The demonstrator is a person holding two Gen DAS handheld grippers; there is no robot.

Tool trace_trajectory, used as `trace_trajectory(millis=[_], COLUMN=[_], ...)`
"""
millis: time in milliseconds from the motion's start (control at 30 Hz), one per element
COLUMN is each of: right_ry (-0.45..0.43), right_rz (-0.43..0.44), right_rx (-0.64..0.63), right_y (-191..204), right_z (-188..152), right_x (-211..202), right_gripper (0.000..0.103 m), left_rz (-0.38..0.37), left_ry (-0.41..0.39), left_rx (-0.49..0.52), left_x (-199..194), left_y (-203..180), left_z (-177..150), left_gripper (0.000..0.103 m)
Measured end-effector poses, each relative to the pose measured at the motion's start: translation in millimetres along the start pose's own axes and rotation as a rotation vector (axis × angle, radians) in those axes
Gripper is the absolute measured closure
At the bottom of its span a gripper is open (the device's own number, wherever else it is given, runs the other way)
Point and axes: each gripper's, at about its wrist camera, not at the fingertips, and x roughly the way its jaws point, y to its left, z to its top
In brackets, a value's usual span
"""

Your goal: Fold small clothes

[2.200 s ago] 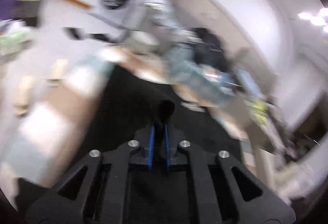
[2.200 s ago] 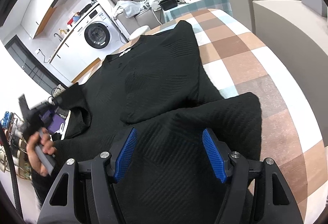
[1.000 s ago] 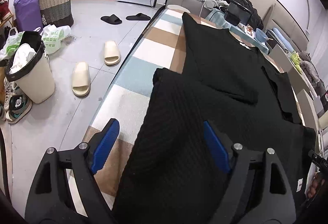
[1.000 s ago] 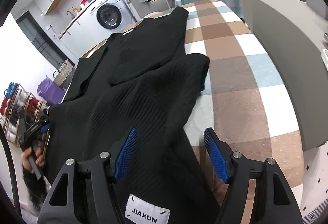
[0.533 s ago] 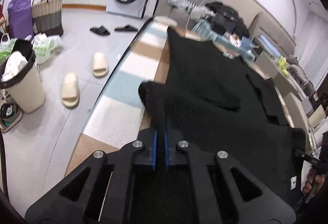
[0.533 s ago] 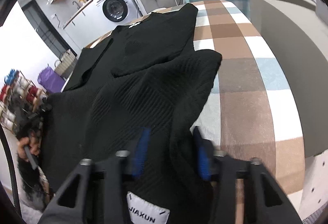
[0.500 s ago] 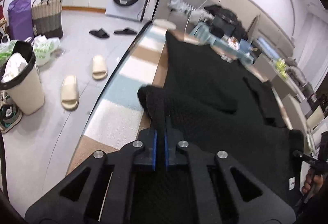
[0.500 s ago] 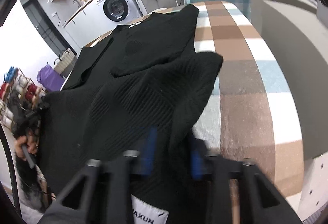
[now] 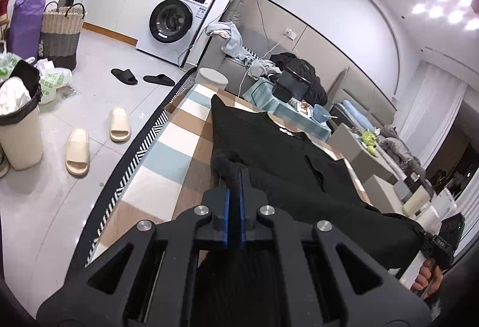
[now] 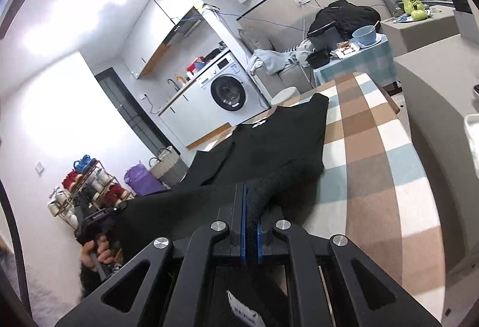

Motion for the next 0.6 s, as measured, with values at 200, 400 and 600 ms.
trace_trajectory(millis=[200,400,600], right_ry=[-0.029,0.015,0.078], right_rz=[0.044,-0.061,-0.247], right_rx=[0.003,0.029,0.094], right_y=[3.6,-0.6,-18.1], right_z=[-2.1,8.6,27.3], right_x=[-21.1,-0.5,54.1], right_gripper=[0.098,0.098,0.098], left_rz=[-0.013,0.048,0.128], left_ry=[0.004,0.076,0.189], left_rx=[-0.081,-0.095,-0.109], left_x=[-18.1,27.2,100.6], left_y=[18.1,27.5,37.2], left_z=[-0.6,9.9,21.5], left_gripper=[0.101,0.101,0.1])
